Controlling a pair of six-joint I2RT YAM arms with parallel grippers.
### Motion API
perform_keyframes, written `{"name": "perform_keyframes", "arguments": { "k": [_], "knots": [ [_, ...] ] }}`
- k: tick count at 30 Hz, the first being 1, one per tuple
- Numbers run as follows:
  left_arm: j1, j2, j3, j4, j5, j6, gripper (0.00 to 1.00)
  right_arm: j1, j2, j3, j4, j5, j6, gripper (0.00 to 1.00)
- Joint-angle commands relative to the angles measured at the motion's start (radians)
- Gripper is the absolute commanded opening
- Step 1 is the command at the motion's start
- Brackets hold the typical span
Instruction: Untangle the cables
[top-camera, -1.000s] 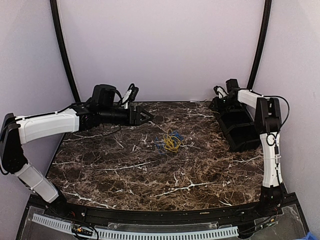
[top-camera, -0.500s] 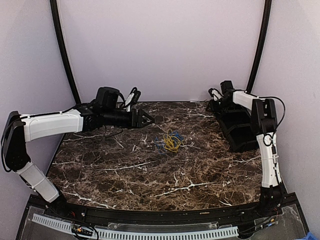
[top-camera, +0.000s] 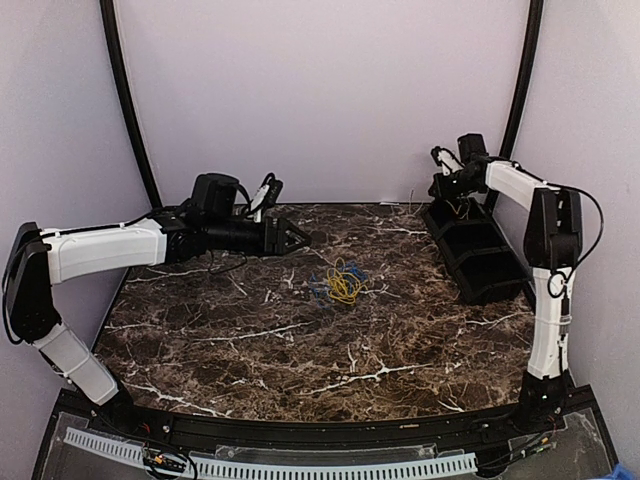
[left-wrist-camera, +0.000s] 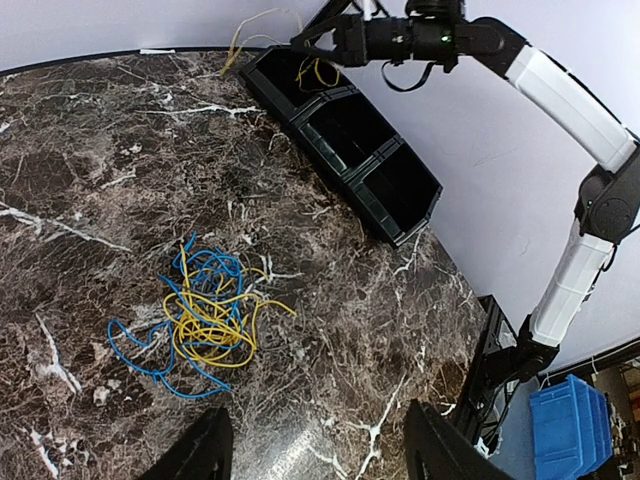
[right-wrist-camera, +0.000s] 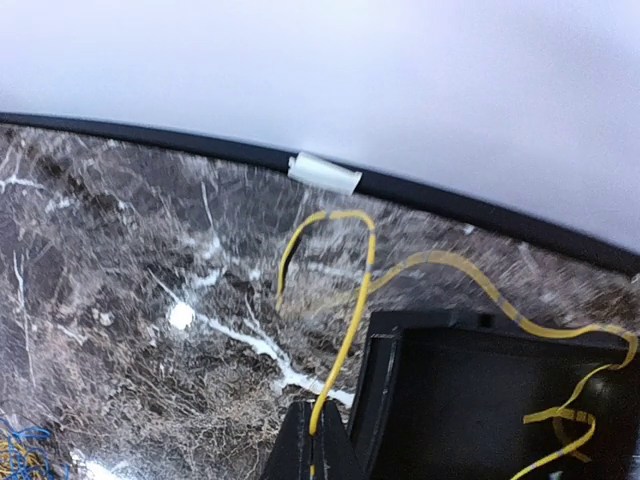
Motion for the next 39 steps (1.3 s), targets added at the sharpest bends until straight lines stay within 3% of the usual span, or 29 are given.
{"name": "perform_keyframes", "arguments": {
  "k": [1, 17, 28, 39],
  "knots": [
    [-0.003, -0.007, -0.013, 0.045, 0.023, -0.006, 0.62, -0.039, -0.136, -0.015, 0.060, 0.043, -0.041, 0.00],
    [-0.008, 0.036, -0.002, 0.074, 0.056, -0.018, 0.62, -0.163, -0.317, -0.178, 0.045, 0.035, -0.078, 0.00],
    [-0.010, 0.045, 0.002, 0.075, 0.068, -0.012, 0.61, -0.163, -0.421, -0.237, -0.066, 0.277, -0.257, 0.00],
    [-0.011, 0.038, -0.012, 0.078, 0.064, -0.019, 0.61, -0.137, -0.239, -0.148, -0.124, 0.443, -0.350, 0.00]
  ]
}}
